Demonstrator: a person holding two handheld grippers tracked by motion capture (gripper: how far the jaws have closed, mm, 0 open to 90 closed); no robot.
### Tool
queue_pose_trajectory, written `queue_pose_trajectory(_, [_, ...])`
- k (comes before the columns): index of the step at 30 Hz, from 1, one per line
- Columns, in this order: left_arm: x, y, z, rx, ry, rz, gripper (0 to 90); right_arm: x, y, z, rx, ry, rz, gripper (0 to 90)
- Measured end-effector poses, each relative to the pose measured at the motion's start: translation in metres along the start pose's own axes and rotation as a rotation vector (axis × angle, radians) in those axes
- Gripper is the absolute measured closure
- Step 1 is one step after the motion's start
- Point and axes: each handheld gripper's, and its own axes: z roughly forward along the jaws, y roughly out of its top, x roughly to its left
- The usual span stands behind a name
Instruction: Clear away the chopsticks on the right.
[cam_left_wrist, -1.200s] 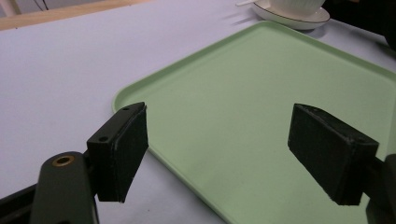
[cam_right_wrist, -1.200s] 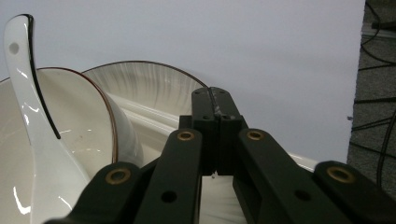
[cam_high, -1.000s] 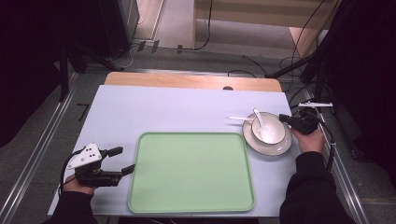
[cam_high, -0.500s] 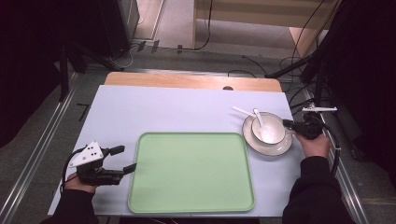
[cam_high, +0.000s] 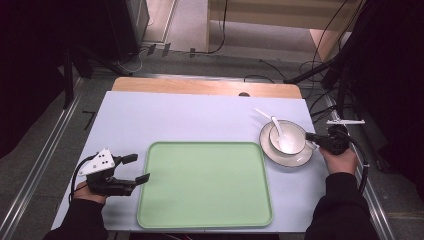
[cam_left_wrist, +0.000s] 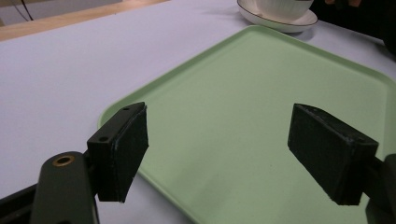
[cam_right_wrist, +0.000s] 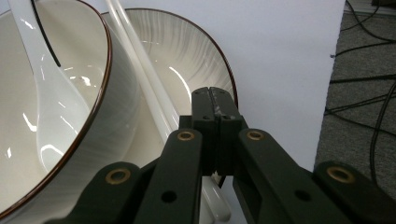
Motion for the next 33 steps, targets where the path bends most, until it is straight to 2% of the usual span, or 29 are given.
queue_pose_trajectory(3, [0.0,0.001,0.001,0.001,-0.005,0.004,20.4,0.0,-0.001,-0.002,-0.004,-0.004,-0.002,88.9])
queue_pose_trajectory(6, [0.0,0.001,0.001,-0.002,-0.005,0.004,20.3,0.0,-0.001,-0.005,-0.018,0.004,0.0,84.3])
queue_pose_trajectory(11, [0.0,0.001,0.001,0.004,0.0,0.003,20.3,0.002,0.001,-0.015,-0.049,-0.006,-0.034,72.5])
queue_pose_trajectory(12, [0.0,0.001,0.001,0.004,0.0,0.003,20.3,0.002,0.001,-0.015,-0.049,-0.006,-0.034,72.5])
queue_pose_trajectory(13, [0.0,0.001,0.001,0.004,0.0,0.003,20.3,0.002,0.002,-0.017,-0.049,-0.009,-0.044,66.8])
queue_pose_trajectory(16, [-0.001,0.001,0.001,0.006,0.001,0.005,20.3,0.003,0.002,-0.017,-0.049,-0.001,-0.055,65.3])
queue_pose_trajectory(24, [-0.001,0.001,0.001,0.007,0.001,0.005,20.3,0.008,0.002,-0.008,0.006,0.007,-0.089,74.9])
queue_pose_trajectory(33, [-0.001,0.001,0.001,0.006,0.002,0.005,20.3,0.007,0.002,-0.006,0.011,0.007,-0.083,79.8])
